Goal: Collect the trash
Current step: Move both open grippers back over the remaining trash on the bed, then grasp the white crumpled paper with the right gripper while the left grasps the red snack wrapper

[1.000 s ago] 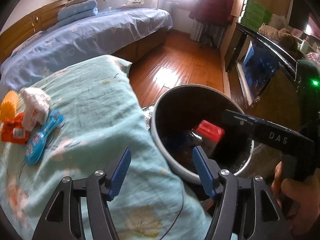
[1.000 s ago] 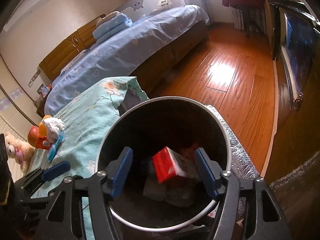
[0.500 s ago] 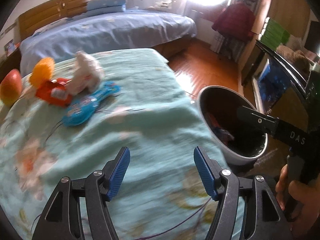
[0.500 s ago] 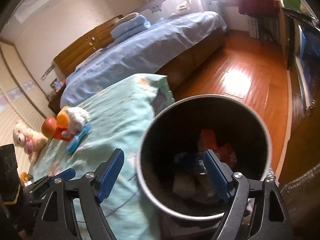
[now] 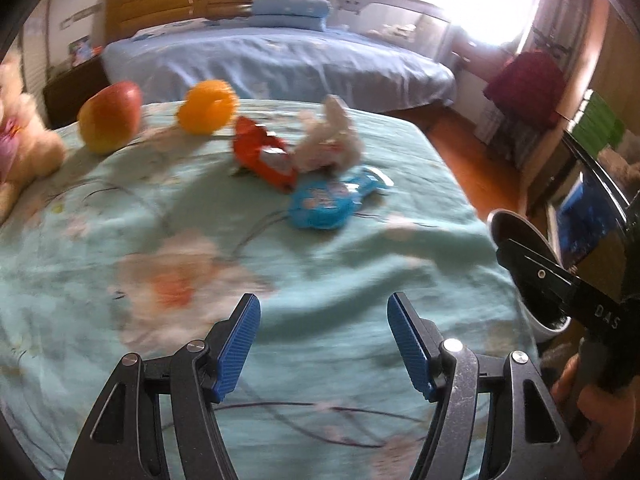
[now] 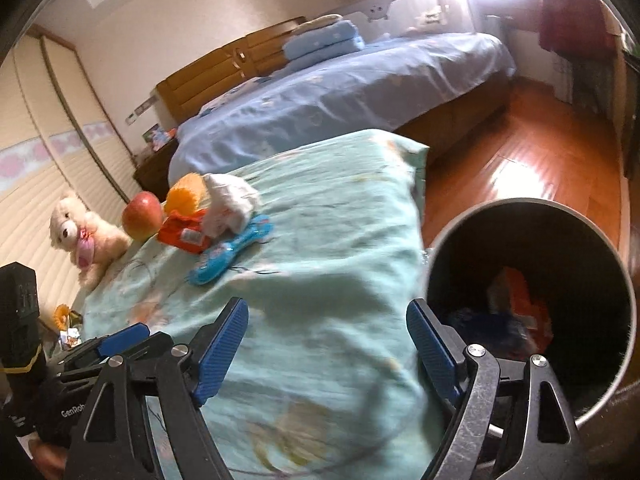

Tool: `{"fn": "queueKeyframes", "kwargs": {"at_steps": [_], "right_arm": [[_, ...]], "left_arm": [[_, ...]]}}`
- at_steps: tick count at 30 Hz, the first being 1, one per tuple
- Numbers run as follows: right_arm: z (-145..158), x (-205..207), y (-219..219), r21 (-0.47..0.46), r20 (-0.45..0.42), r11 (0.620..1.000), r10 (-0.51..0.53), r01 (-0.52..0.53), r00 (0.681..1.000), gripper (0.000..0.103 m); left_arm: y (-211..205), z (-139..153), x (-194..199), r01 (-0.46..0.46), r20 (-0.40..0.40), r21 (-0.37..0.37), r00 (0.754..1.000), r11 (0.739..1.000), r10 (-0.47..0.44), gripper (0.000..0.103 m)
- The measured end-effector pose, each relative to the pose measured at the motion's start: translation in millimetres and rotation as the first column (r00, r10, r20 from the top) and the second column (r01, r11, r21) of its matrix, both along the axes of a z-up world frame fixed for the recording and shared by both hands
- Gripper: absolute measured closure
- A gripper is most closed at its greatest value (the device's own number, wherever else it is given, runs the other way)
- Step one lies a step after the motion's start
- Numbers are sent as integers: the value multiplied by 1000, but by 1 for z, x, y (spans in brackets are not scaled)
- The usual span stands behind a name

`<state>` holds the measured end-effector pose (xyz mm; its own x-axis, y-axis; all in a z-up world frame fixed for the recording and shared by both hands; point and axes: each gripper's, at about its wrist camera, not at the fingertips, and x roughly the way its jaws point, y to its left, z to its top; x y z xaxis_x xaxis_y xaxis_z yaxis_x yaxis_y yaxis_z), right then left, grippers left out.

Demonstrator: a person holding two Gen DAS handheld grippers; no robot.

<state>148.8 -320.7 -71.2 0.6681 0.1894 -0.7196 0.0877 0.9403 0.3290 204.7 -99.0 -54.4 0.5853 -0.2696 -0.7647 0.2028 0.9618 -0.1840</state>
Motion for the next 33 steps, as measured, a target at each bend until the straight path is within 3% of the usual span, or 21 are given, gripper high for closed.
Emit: {"fn": "queueKeyframes", "kwargs": {"at_steps": [15,22,30,33], "right_arm": [[-9,55,39,18,-30,995,103,-102,994,21],[-13,81,47,27,-36,988,152,-151,988,36],[-19,105,47,68,-41,981,183,-180,982,46],[-22,114,48,80,-45,978,198,-194,979,48]], "left_arm": [[36,-3,36,-68,2,-23,998,997,68,37],[37,-4,70,-58,10,-33,998,998,59,38],[37,-10,106,-51,9,-41,999,998,51,39],[35,-14,116,-38,9,-53,999,998,38,47]]}}
